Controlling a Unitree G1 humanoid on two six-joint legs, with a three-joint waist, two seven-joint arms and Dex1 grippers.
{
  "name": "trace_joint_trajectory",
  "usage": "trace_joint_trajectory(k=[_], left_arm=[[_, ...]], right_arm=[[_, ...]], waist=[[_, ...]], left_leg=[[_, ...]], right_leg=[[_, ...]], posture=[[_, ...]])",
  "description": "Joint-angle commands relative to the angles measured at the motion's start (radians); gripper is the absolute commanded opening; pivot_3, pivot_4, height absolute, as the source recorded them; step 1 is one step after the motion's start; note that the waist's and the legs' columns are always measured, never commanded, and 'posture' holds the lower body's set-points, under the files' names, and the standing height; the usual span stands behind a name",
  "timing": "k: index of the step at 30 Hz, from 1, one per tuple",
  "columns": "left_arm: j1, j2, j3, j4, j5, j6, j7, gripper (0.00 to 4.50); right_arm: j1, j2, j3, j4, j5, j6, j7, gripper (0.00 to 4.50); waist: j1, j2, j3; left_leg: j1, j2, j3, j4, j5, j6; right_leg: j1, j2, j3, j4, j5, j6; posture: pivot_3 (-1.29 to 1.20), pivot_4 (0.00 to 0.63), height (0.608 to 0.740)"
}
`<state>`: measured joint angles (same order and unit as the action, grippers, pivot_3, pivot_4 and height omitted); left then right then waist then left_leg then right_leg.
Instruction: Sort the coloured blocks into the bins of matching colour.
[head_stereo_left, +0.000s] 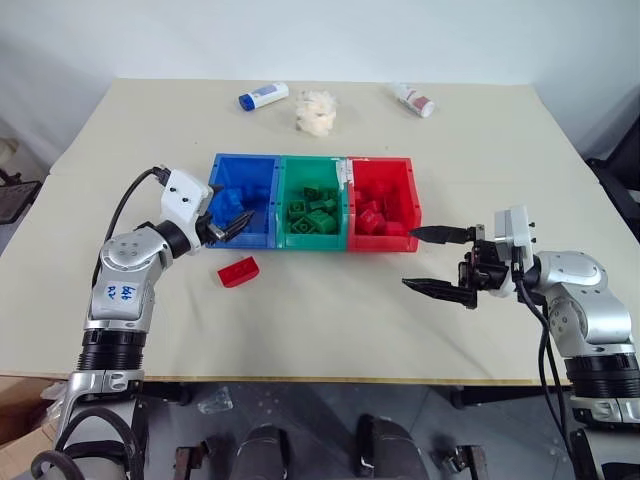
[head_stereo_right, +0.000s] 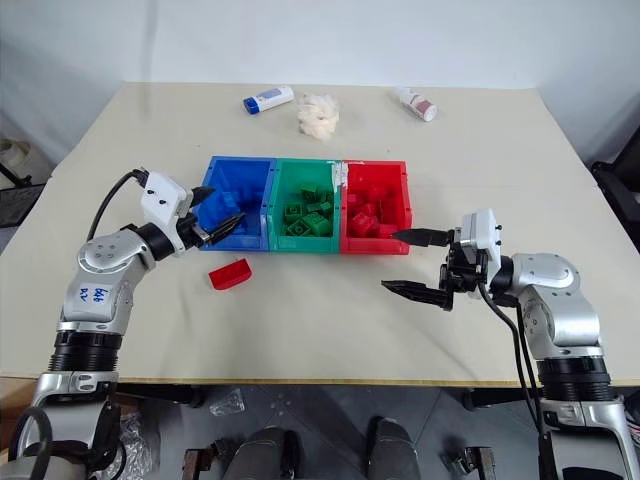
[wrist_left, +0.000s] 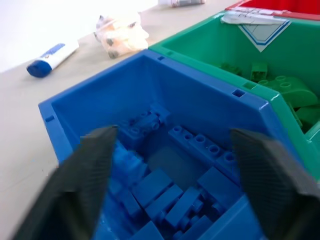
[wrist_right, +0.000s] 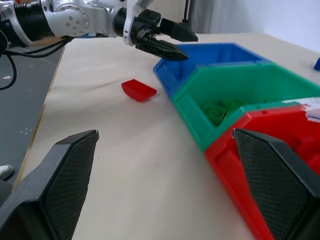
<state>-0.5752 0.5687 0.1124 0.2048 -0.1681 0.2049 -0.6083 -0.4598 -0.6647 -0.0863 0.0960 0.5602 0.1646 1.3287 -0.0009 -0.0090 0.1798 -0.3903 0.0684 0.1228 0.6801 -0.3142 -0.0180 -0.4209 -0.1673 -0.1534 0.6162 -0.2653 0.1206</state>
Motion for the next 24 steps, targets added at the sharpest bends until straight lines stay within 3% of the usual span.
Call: trace_joint_trajectory(k=[1, 9, 14, 19, 24], left_arm=[[0.055, 0.055, 0.046, -0.089, -0.035, -0.012, -0.053, 4.48], [0.427, 0.220, 0.205, -0.356, -0.218, 0.020, -0.316, 4.48], [0.689, 0.286, 0.342, -0.372, -0.243, -0.013, -0.419, 4.48], [0.800, 0.298, 0.413, -0.299, -0.231, -0.080, -0.483, 4.48], [0.696, 0.274, 0.354, -0.255, -0.223, -0.109, -0.446, 4.48]], right_arm=[[-0.016, 0.004, -0.033, 0.009, 0.022, 0.004, -0.004, 4.50], [-0.036, -0.003, -0.022, 0.037, 0.009, 0.006, 0.026, 4.50], [-0.058, -0.011, -0.008, 0.064, -0.004, 0.004, 0.059, 4.50], [-0.074, -0.020, -0.006, 0.083, -0.013, 0.006, 0.089, 4.50], [-0.090, -0.017, -0.003, 0.094, -0.021, 0.009, 0.099, 4.50]], waist=[[-0.001, 0.000, 0.000], [-0.010, 0.000, 0.000], [-0.018, 0.001, 0.000], [-0.010, 0.001, 0.000], [0.001, 0.001, 0.000]], left_leg=[[0.000, 0.000, 0.000, 0.000, 0.000, 0.000], [0.000, 0.000, 0.001, -0.001, 0.000, 0.000], [0.001, 0.001, 0.002, -0.002, -0.001, -0.001], [0.000, 0.001, 0.002, -0.001, -0.002, -0.001], [0.000, 0.001, 0.002, -0.001, -0.002, -0.001]], right_leg=[[0.000, 0.000, 0.000, 0.000, 0.000, 0.000], [-0.001, 0.000, 0.001, 0.000, 0.000, 0.000], [-0.003, 0.000, 0.002, 0.001, -0.001, -0.001], [-0.003, 0.000, 0.002, 0.001, -0.001, -0.001], [-0.004, 0.000, 0.002, 0.002, -0.001, -0.002]], posture=[[0.00, 0.150, 0.740], [0.00, 0.150, 0.740], [0.00, 0.150, 0.740], [0.00, 0.150, 0.740], [0.00, 0.150, 0.740]])
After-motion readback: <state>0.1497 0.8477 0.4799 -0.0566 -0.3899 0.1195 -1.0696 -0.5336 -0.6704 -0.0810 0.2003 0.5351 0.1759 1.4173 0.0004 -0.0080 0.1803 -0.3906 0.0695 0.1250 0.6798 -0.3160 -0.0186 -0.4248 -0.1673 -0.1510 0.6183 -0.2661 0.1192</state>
